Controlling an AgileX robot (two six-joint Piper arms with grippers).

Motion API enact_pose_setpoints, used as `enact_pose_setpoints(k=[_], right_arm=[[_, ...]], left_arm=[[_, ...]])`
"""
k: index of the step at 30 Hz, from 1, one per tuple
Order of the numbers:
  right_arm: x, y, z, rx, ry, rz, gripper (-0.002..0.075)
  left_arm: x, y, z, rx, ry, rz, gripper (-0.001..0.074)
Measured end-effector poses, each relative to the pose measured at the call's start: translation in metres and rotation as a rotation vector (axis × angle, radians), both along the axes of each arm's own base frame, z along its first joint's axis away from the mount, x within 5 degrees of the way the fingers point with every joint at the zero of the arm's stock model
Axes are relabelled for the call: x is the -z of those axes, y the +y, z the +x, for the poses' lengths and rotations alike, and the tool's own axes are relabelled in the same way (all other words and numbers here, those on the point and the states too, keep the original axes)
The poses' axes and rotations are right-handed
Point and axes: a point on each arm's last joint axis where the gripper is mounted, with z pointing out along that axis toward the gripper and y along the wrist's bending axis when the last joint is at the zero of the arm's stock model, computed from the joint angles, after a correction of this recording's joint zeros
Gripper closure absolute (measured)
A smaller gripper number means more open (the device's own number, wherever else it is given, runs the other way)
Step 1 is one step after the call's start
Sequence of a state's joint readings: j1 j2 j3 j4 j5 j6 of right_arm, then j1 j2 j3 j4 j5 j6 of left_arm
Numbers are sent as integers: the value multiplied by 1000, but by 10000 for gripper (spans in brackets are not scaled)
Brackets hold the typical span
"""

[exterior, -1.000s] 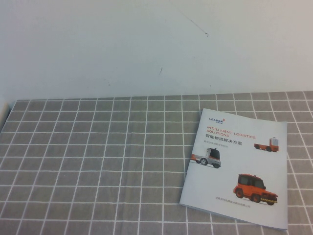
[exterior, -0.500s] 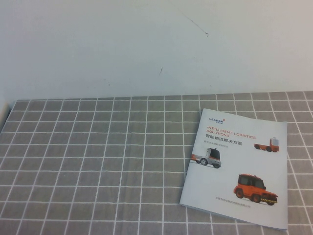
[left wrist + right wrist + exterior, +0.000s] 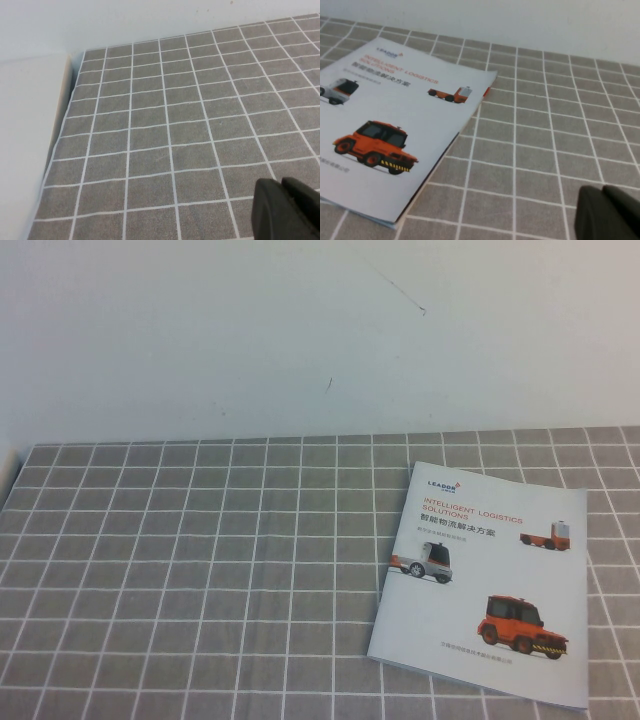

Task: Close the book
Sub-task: 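Close the open booklet and leave it lying on the table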

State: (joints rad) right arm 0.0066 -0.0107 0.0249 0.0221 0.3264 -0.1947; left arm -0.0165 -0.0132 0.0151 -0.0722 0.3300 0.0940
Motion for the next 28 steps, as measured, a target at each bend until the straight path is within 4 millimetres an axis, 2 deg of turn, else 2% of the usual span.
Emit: enact_pose_setpoints(k=[28], right_arm=[[1,-2,-1,43,20,48,729]], left_arm=[[0,0,0,0,0,0,738]])
